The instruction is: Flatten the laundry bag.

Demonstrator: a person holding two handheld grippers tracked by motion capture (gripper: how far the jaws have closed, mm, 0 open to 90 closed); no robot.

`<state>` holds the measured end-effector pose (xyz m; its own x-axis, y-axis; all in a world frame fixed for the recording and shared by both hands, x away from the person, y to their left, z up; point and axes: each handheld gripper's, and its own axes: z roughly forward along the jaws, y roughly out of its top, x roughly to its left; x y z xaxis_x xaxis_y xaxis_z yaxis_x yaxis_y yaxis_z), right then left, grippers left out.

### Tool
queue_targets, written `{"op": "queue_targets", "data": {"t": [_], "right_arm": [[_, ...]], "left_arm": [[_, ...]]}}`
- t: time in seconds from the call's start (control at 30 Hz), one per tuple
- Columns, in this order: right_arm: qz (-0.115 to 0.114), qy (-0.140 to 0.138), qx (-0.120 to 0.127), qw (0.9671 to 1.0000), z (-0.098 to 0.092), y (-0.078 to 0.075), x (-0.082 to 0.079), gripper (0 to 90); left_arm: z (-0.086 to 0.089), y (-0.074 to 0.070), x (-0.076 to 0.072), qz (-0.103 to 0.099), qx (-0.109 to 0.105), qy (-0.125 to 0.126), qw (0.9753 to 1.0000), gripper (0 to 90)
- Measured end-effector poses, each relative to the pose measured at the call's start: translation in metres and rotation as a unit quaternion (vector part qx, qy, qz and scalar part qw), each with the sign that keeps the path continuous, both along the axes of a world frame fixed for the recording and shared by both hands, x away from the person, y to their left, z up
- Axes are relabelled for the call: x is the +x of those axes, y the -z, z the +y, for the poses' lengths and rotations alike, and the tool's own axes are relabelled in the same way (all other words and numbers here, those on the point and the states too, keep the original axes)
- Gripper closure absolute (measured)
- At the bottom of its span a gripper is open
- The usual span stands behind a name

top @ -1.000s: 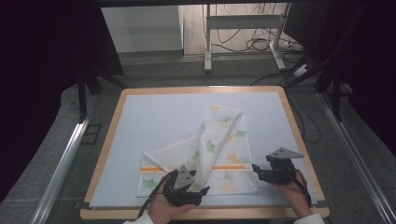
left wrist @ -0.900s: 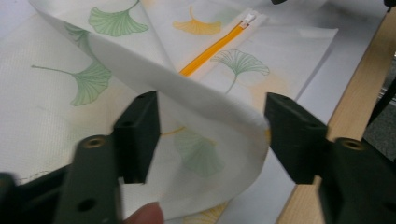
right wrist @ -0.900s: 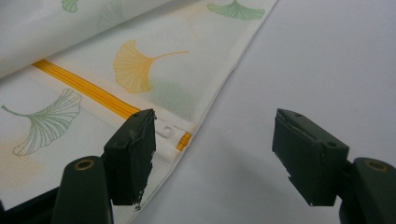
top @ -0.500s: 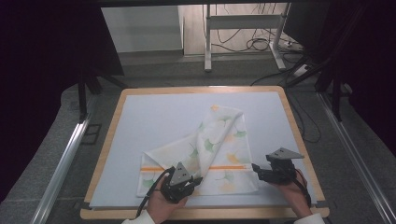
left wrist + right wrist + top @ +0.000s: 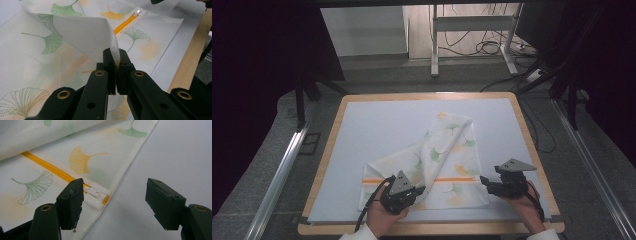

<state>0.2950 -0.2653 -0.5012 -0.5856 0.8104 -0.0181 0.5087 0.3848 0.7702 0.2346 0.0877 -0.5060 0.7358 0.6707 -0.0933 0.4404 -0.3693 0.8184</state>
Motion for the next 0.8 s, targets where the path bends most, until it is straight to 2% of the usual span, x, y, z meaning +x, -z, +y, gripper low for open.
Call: {"op": "queue_targets", "data": {"t": [0.2, 0.33, 0.4, 0.43, 0.5, 0.53, 0.63, 0.8], "right_arm": [[0.000, -0.011, 0.011, 0.9999, 0.003, -0.002, -0.003, 33.2], [0.003, -0.018, 0.023, 0.9996, 0.007, -0.004, -0.005, 38.6], [0.004, -0.023, 0.021, 0.9995, 0.008, -0.004, -0.006, 41.3], [0.005, -0.025, 0.021, 0.9995, 0.009, -0.004, -0.006, 43.9], [0.005, -0.031, 0.020, 0.9993, 0.011, -0.004, -0.008, 59.7], [0.005, -0.031, 0.020, 0.9993, 0.011, -0.004, -0.008, 59.7], [0.007, -0.024, 0.019, 0.9995, 0.013, -0.006, -0.009, 71.7], [0.012, -0.039, 0.021, 0.9989, 0.015, -0.005, -0.009, 83.5]], "left_arm": [[0.004, -0.001, 0.001, -0.001, -0.001, -0.005, 1.0000, 88.1], [0.007, -0.002, 0.003, 0.002, -0.001, -0.007, 1.0000, 88.1], [0.008, -0.002, 0.004, 0.002, -0.001, -0.008, 1.0000, 88.2], [0.010, -0.003, 0.004, 0.002, -0.002, -0.010, 0.9999, 88.1], [0.011, -0.003, 0.005, 0.002, -0.003, -0.012, 0.9999, 88.2], [0.012, -0.003, 0.005, 0.001, -0.002, -0.014, 0.9999, 88.2], [0.015, -0.004, 0.006, 0.000, -0.003, -0.016, 0.9999, 88.2], [0.018, -0.005, 0.007, -0.002, -0.001, -0.020, 0.9998, 88.2]]}}
